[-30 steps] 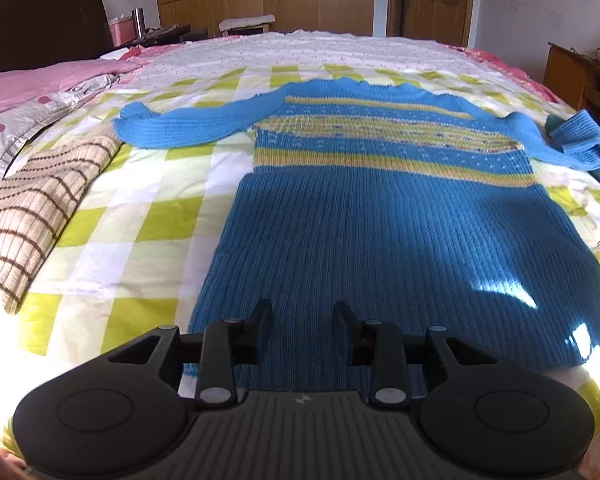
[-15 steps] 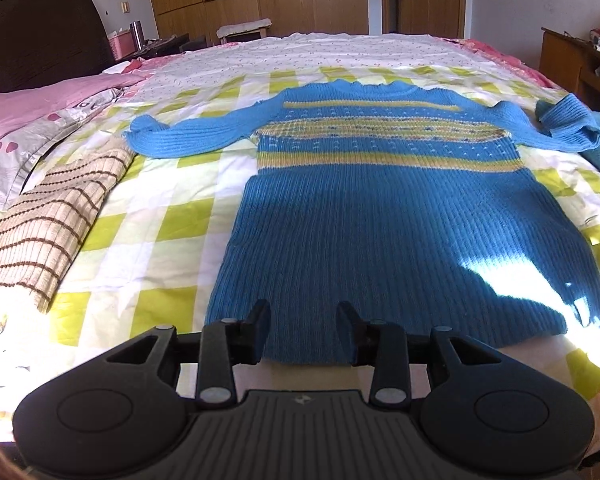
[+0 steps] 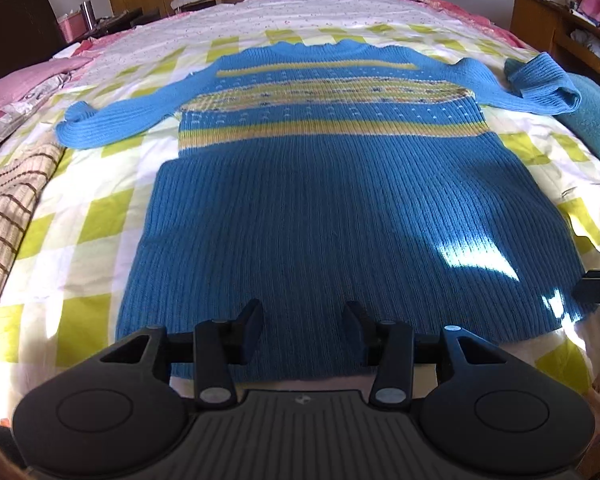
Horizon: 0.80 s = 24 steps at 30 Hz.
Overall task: Fold small clothes
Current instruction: 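Pull the hem back with both grippers to flatten the sweater body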
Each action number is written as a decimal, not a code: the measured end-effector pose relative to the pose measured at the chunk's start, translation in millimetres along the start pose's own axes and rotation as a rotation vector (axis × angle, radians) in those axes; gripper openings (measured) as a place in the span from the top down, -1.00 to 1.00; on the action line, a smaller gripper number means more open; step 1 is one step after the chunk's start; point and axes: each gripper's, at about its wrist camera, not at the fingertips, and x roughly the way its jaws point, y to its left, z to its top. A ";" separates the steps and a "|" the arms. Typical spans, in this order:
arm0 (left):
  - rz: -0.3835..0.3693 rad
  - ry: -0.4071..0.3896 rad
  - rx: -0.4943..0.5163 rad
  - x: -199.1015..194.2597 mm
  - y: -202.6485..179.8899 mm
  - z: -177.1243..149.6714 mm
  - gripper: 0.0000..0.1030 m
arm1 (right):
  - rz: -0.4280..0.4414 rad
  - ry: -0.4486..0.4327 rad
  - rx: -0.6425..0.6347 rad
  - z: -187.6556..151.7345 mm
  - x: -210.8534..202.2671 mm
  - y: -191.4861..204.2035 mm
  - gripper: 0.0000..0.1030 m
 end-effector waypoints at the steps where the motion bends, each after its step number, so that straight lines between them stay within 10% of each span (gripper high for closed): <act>1: -0.014 -0.003 0.000 -1.8 -1.2 2.8 0.04 | -0.005 -0.022 -0.014 2.2 -3.4 1.8 0.62; 7: -0.058 -0.124 0.060 -15.8 -18.3 40.5 -0.09 | -0.057 -0.097 -0.113 21.8 -8.2 13.8 0.62; 16: -0.121 -0.028 0.048 36.9 -20.1 47.2 -0.12 | -0.083 0.024 -0.147 27.0 26.2 16.7 0.65; 24: -0.152 -0.122 0.060 35.9 -21.6 57.9 -0.13 | -0.113 -0.011 -0.188 54.8 22.6 18.4 0.65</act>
